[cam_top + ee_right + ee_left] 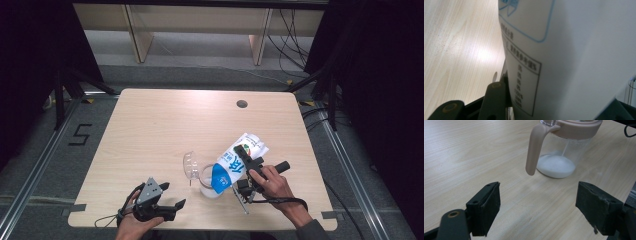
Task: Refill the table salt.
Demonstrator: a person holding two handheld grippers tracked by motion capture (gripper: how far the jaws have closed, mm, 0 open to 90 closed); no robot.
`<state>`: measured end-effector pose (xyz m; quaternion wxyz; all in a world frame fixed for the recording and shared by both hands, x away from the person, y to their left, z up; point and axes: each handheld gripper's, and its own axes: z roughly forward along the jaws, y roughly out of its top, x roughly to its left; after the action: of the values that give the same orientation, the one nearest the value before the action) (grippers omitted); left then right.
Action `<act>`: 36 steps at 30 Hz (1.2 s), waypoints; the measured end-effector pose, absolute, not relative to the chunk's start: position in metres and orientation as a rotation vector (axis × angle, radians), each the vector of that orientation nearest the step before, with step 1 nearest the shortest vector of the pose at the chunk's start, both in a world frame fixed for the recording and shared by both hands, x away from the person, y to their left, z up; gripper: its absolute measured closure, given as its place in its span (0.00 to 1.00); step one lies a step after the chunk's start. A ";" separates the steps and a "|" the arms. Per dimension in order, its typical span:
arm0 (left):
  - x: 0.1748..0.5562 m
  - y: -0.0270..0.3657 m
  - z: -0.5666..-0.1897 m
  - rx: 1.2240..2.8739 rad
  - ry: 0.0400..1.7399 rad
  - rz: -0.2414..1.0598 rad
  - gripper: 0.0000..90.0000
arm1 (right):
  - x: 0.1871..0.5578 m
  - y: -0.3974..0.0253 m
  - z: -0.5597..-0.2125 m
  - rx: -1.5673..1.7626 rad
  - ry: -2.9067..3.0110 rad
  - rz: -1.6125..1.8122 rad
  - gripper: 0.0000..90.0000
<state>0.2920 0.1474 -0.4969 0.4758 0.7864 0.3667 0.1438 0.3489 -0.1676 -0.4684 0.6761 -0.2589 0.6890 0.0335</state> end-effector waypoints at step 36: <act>0.291 0.149 -0.497 1.924 0.895 0.361 0.20 | 0.349 -0.168 -0.473 -0.547 1.548 0.093 0.64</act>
<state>0.2914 0.1490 -0.4968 0.4747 0.7867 0.3661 0.1475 0.3492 -0.1682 -0.4725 0.6806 -0.2436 0.6897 0.0415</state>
